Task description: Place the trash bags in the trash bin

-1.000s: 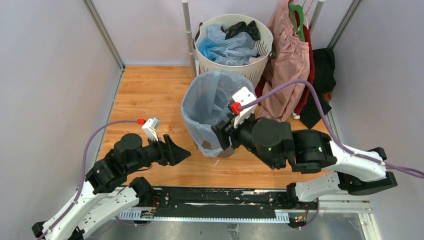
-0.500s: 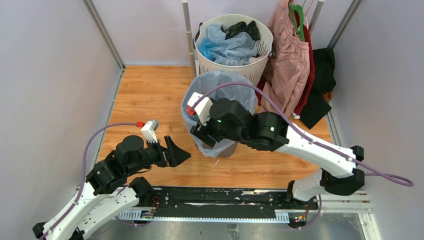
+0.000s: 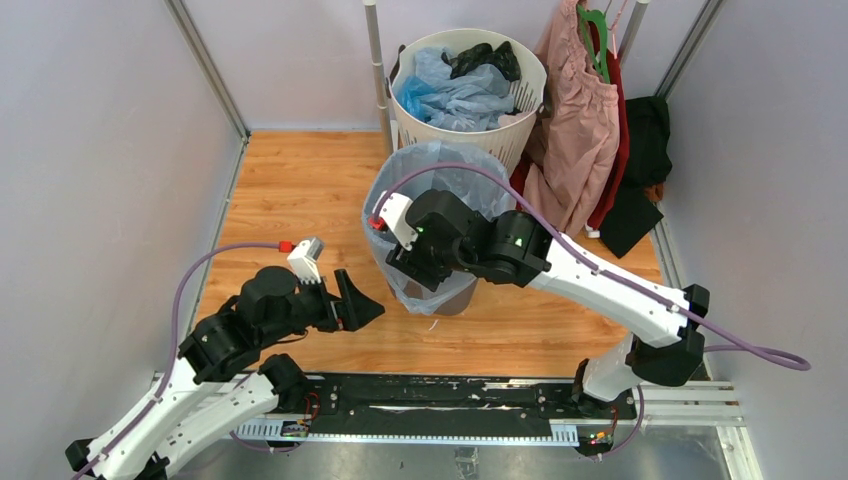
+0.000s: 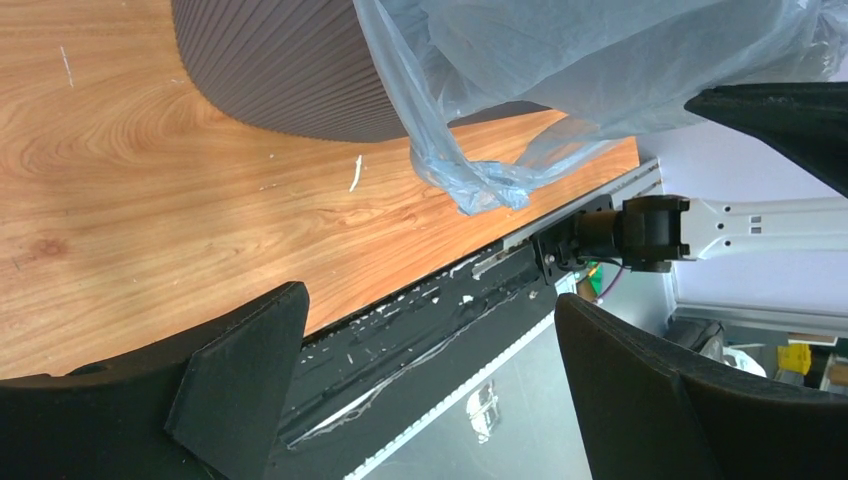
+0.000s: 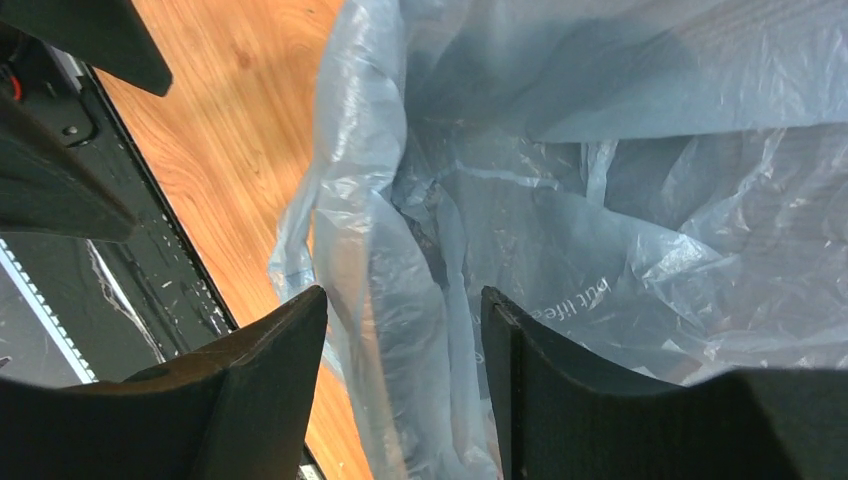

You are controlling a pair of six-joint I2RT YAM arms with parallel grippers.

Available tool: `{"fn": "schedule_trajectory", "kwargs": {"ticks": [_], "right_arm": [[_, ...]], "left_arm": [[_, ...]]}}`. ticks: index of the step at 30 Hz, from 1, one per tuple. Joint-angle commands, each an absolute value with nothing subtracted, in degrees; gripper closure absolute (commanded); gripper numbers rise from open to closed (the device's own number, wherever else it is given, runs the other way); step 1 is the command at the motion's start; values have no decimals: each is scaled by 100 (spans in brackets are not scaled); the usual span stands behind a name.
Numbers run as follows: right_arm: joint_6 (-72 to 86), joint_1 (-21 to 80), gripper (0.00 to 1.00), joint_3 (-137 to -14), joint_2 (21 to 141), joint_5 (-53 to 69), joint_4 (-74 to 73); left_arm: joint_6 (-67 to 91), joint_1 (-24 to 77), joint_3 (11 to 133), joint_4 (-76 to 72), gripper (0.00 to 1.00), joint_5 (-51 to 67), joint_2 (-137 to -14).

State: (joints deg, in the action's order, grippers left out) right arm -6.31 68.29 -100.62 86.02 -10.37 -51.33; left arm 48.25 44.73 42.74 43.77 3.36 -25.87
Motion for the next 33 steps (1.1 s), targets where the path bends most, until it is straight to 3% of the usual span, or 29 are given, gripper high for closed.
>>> {"fn": "schedule_trajectory", "kwargs": {"ticks": [1, 4, 7, 12, 22, 27, 29, 33], "right_arm": [[-581, 6629, 40, -9875, 8607, -961, -5409], [-567, 6592, 49, -9894, 8711, -840, -5385], [-476, 6591, 77, -10020, 8908, -684, -5379], [-132, 6592, 100, -10244, 9238, -689, -5480], [2214, 6687, 100, -11046, 9707, -1748, -5906], [3211, 6697, 100, -10499, 9476, -2367, -5707], [3417, 6695, 100, -10174, 9306, -2525, -5547], [3530, 6697, 100, -9909, 9114, -2660, -5389]], "left_arm": [[4799, 4500, 4381, 4186, 1, 307, -2665], [4778, 4500, 4402, 4155, 2, 321, -2741], [4789, 4504, 4412, 4072, 3, 338, -2816], [4774, 4501, 4518, 3992, 3, 345, -2962], [4958, 4505, 4564, 3640, 4, 10, -3600], [5216, 4487, 4827, 3474, 5, -357, -4331], [5250, 4463, 4973, 3463, 10, -459, -4635], [5424, 4228, 5150, 3227, 30, -274, -5099]]}}
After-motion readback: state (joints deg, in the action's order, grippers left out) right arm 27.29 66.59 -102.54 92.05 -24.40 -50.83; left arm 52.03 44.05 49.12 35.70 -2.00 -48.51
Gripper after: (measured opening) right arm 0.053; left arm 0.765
